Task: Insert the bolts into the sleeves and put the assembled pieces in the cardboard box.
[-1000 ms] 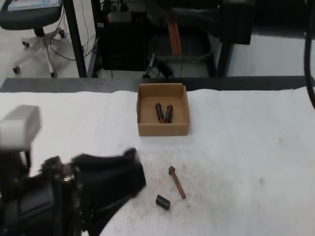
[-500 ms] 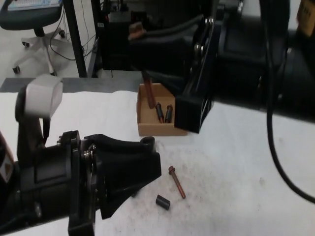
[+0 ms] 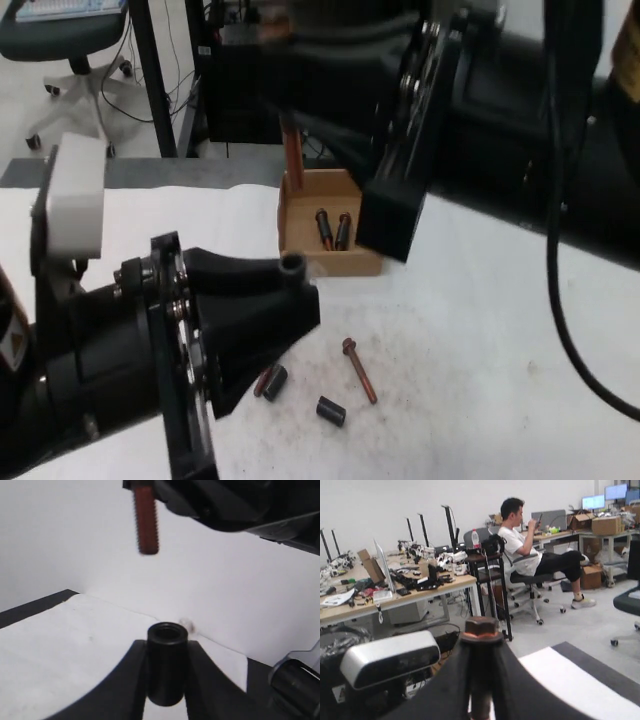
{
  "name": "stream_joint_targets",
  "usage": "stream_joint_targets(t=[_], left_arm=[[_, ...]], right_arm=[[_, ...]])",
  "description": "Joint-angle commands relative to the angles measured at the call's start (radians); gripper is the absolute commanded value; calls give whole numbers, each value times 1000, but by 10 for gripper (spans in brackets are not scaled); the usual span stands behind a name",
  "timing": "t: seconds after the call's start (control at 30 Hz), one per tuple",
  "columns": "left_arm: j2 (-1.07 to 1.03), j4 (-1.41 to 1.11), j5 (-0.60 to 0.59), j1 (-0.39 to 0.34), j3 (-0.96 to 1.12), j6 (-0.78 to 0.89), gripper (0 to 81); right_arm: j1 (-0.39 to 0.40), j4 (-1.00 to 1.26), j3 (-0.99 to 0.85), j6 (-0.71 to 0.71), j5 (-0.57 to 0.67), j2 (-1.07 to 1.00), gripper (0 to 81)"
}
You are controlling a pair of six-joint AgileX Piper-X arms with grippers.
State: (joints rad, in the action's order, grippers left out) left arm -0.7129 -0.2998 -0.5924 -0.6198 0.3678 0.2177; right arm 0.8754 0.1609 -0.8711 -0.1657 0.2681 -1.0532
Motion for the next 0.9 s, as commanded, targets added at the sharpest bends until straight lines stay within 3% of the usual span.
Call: stream_joint_targets(t=[0.0, 0.13, 0.43, 0.87], left_arm=[[-3, -10, 36, -1, 13, -16, 0], [-3, -10, 41, -1, 13, -16, 0], [-3, -73, 128, -1, 13, -16, 0], [-3, -102, 100, -1, 13, 54, 0]], right_arm=[[-1, 89, -4, -29, -8, 3, 8], [-1, 88, 3, -99, -7, 3, 8], [-1, 54, 5, -98, -1, 3, 8], [1, 109, 38, -85, -1, 3, 8]])
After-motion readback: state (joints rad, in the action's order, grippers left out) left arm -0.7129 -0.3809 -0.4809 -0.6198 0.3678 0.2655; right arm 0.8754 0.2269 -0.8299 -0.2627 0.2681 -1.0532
